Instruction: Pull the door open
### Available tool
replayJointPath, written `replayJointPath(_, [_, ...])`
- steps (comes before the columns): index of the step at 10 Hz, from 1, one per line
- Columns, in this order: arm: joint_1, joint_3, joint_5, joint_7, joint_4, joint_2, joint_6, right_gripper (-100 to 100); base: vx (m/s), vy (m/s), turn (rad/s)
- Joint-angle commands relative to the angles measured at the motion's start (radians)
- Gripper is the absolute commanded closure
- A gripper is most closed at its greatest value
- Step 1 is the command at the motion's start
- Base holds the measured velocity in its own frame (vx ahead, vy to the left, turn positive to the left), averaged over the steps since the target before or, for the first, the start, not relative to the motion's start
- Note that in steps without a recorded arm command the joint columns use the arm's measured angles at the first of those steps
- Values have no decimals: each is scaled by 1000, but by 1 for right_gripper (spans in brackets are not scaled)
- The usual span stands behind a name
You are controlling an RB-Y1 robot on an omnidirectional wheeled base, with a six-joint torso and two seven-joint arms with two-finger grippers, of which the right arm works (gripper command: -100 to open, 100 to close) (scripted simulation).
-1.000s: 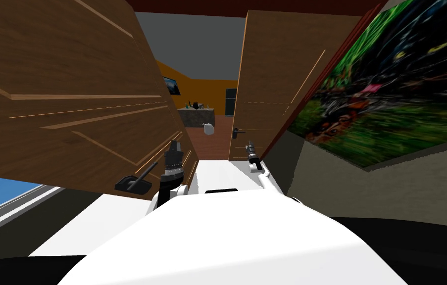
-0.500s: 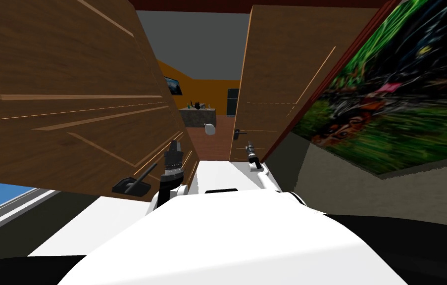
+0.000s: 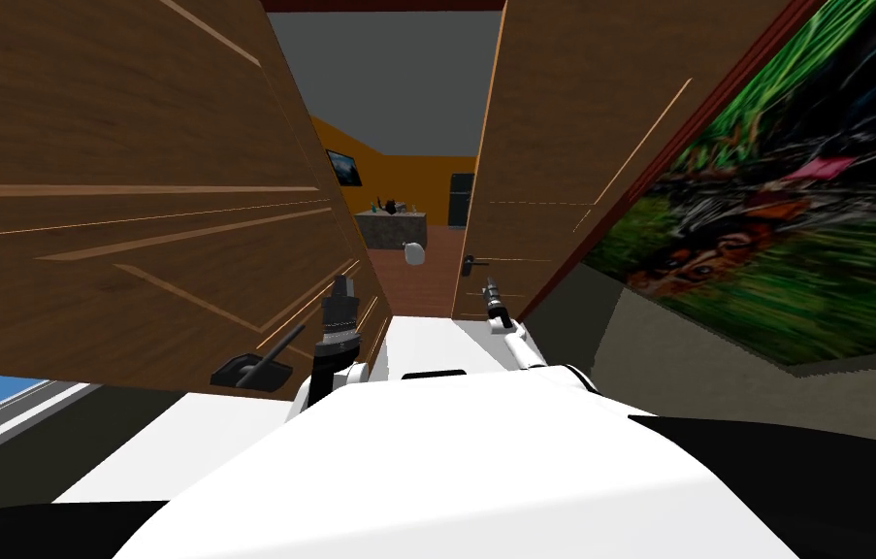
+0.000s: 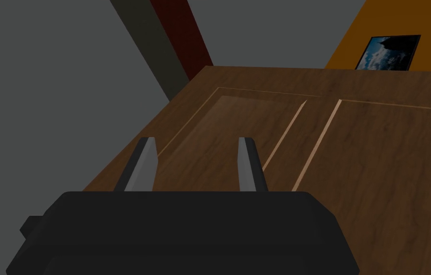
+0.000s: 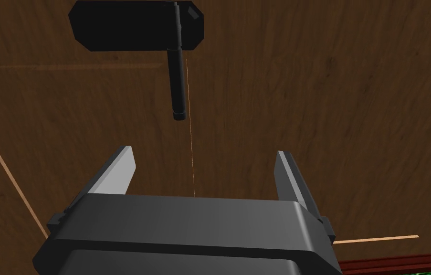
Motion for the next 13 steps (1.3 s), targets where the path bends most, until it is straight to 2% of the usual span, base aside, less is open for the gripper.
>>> replayJointPath(1, [-32, -1, -10, 1, 50, -9, -1, -100, 74, -20, 77])
replayJointPath(6, [-117, -3, -37, 0, 214, -33, -11, -100, 92, -17, 59])
replayJointPath(9, [-158, -4, -50, -1, 289, -45, -16, -100, 66, -18, 42])
replayJointPath(13, [-199, -6, -63, -2, 365, -57, -21, -100, 51, -14, 36])
